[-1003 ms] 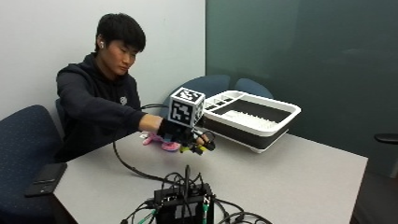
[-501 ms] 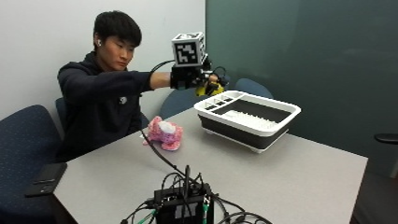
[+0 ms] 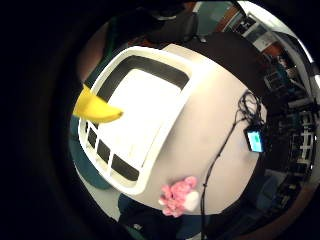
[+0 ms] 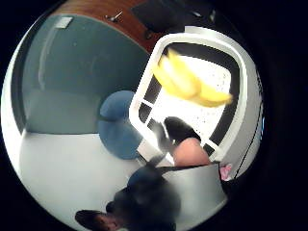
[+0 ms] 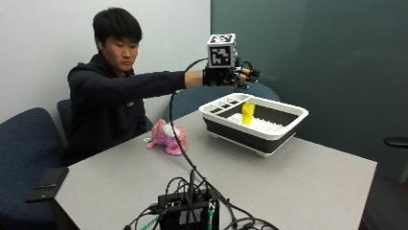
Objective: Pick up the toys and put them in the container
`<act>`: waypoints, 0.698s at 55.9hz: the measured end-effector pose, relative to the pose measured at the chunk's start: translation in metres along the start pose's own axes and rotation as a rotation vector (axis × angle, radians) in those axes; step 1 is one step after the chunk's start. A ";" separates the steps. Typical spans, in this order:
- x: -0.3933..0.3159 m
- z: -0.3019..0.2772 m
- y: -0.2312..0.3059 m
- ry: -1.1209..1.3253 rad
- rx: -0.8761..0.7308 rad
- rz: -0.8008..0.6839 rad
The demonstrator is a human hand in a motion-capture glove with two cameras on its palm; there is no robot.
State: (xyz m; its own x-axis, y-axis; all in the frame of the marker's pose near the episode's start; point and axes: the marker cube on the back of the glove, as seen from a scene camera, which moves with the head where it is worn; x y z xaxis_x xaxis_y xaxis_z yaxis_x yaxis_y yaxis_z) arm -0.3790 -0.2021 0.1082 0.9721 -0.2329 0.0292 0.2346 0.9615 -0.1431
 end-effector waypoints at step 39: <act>0.137 0.021 0.203 0.208 -0.369 -0.069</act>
State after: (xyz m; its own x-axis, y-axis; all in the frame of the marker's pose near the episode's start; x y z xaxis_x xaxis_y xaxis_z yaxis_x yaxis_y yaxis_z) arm -0.1976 -0.0360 0.1041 0.9233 -0.3561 -0.1437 0.2450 0.8344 -0.4937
